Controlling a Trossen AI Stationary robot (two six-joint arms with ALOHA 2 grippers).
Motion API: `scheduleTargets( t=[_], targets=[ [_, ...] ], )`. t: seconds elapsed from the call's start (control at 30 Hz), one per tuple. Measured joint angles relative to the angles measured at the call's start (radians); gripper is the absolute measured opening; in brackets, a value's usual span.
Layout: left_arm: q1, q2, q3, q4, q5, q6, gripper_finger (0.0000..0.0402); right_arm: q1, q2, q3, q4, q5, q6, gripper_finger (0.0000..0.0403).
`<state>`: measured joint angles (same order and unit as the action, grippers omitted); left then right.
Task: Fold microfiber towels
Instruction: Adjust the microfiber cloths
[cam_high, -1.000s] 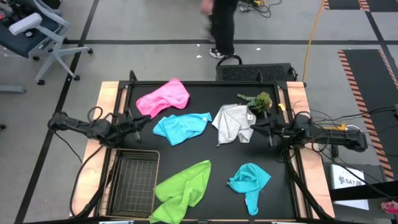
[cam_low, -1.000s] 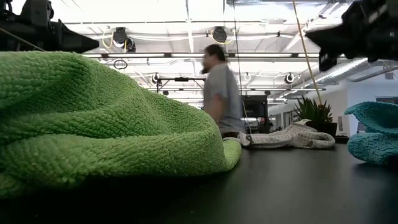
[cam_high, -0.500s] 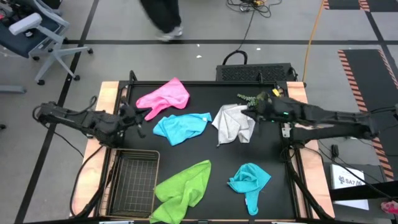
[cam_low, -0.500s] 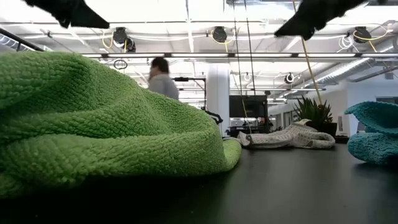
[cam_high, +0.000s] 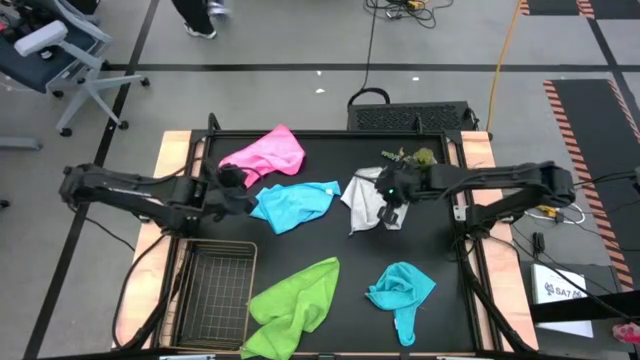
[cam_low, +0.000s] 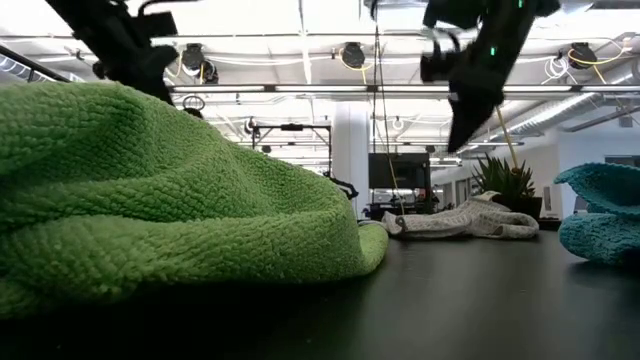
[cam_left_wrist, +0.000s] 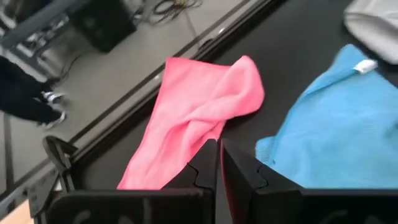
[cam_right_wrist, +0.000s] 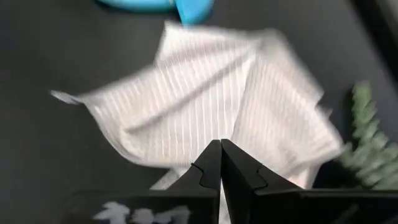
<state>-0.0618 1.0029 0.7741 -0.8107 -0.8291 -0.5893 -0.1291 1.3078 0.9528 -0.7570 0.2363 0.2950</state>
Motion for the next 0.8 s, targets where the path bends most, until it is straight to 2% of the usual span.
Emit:
scheduleTargets(
  t=[0.17, 0.3, 0.6, 0.7, 0.8],
  targets=[
    [0.050, 0.053, 0.000, 0.003, 0.065, 0.000, 0.0026, 0.023, 0.043, -0.090, 0.001, 0.007, 0.129, 0.0000],
    [0.068, 0.067, 0.000, 0.003, 0.076, 0.003, 0.0026, 0.070, 0.053, -0.155, -0.004, 0.008, 0.249, 0.0000],
    [0.085, 0.068, 0.000, 0.003, 0.079, 0.015, 0.0026, 0.302, 0.052, -0.142, 0.035, -0.311, 0.430, 0.0000],
    [0.086, 0.068, 0.000, 0.003, 0.079, 0.014, 0.0026, 0.398, 0.052, -0.137, 0.076, -0.368, 0.510, 0.0000],
    [0.086, 0.068, 0.000, 0.003, 0.085, 0.011, 0.0026, 0.488, 0.052, -0.137, 0.125, -0.368, 0.618, 0.0000]
  ],
)
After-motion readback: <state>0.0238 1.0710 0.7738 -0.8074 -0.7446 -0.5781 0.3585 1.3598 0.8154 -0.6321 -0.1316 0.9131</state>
